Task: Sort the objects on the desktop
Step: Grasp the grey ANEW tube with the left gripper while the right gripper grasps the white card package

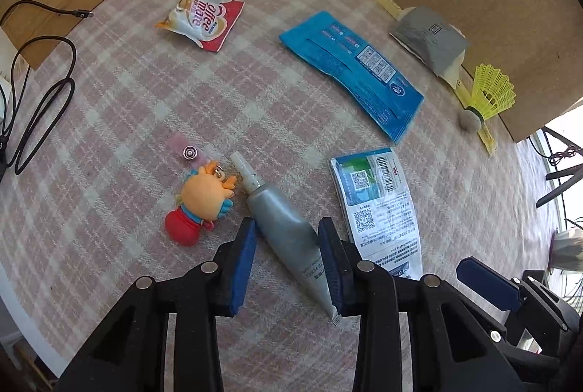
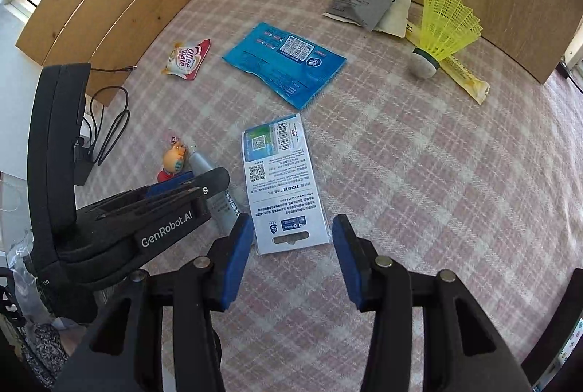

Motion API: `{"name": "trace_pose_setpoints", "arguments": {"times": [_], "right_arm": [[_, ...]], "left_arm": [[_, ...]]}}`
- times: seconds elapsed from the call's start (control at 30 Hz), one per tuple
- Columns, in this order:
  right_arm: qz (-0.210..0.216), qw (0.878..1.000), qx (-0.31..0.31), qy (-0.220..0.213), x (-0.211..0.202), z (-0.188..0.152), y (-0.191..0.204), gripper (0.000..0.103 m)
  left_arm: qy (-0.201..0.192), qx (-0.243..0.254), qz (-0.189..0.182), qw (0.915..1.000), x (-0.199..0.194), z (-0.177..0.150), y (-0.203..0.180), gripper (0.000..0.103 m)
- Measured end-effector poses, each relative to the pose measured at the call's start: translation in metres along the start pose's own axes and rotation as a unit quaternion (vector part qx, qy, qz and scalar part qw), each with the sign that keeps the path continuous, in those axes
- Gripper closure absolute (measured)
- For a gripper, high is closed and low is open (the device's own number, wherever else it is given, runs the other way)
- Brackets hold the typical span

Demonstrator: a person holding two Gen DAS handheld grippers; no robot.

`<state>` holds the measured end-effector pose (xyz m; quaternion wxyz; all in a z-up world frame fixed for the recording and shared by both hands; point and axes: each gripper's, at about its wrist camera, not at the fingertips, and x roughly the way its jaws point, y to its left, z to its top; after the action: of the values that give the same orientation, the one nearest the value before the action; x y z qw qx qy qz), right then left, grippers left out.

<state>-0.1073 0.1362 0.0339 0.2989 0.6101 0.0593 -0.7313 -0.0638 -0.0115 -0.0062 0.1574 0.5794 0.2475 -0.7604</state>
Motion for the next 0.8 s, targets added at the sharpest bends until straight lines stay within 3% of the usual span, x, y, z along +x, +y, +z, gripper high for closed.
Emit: {"name": "trace_pose_setpoints", "arguments": {"times": [0.13, 0.4, 0.47, 0.73, 0.8], "right_arm": [[-0.002, 1.000, 0.004, 0.001, 0.002, 0.002, -0.004, 0.058], [-0.011, 1.000, -0.012, 0.018, 0.026, 0.019, 0.013, 0.057], [-0.014, 0.999, -0.021, 0.026, 0.033, 0.021, 0.021, 0.052], [-0.093, 0.992, -0.072, 0.046, 0.058, 0.026, 0.042, 0.048], [-0.093, 0.992, -0.070, 0.050, 0.060, 0.027, 0.039, 0.048]], "left_arm": [[-0.006, 0.019, 0.000, 0.9998, -0.002, -0.006, 0.007, 0.086], [-0.008, 0.045, -0.016, 0.9988, -0.008, -0.025, 0.021, 0.089], [-0.008, 0.043, -0.021, 0.9988, -0.009, -0.028, 0.026, 0.091], [0.000, 0.021, -0.063, 0.9978, -0.010, -0.037, 0.045, 0.095], [0.003, 0.018, -0.069, 0.9974, -0.010, -0.039, 0.048, 0.095]]}}
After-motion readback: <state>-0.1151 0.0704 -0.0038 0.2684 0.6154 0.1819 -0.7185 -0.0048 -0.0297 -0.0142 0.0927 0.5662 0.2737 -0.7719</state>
